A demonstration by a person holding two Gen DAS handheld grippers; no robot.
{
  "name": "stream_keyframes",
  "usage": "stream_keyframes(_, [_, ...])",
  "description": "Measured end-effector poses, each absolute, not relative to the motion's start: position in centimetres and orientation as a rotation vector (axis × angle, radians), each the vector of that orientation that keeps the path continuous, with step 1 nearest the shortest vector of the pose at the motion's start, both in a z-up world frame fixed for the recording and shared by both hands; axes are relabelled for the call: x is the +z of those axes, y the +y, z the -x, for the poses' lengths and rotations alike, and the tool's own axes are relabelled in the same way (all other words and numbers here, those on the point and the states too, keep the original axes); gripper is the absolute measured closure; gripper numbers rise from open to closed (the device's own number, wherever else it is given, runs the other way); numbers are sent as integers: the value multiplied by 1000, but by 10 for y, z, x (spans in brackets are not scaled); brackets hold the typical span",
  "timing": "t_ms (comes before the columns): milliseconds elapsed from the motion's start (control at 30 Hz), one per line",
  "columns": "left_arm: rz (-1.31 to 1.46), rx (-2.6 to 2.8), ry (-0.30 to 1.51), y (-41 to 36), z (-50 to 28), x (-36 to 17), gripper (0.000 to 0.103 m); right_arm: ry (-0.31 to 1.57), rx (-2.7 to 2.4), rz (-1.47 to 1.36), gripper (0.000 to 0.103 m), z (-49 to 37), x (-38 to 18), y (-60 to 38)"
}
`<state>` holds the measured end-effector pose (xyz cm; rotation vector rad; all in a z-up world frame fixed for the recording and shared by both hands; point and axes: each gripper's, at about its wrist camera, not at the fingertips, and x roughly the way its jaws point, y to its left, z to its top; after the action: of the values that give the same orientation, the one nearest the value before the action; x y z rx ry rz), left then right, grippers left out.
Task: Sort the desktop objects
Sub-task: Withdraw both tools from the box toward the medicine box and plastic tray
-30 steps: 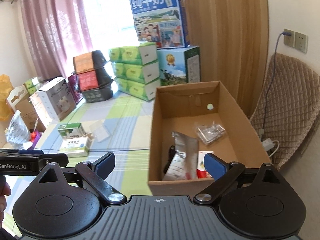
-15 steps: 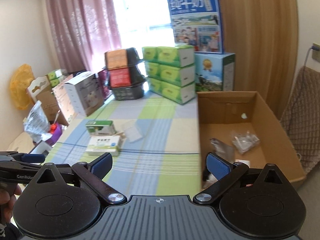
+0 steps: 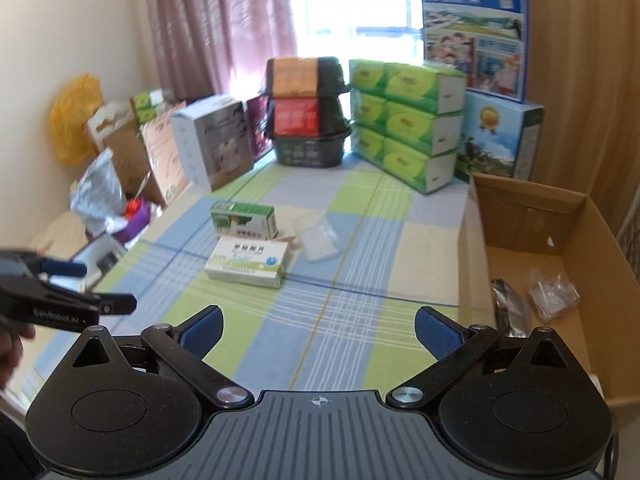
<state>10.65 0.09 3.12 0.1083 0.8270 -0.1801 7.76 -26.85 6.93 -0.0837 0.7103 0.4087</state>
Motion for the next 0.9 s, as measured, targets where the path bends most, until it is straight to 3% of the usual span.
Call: stream_keyframes(900, [-720, -695, 783, -18, -263, -53, 10, 865, 714, 488, 4, -262, -11, -211])
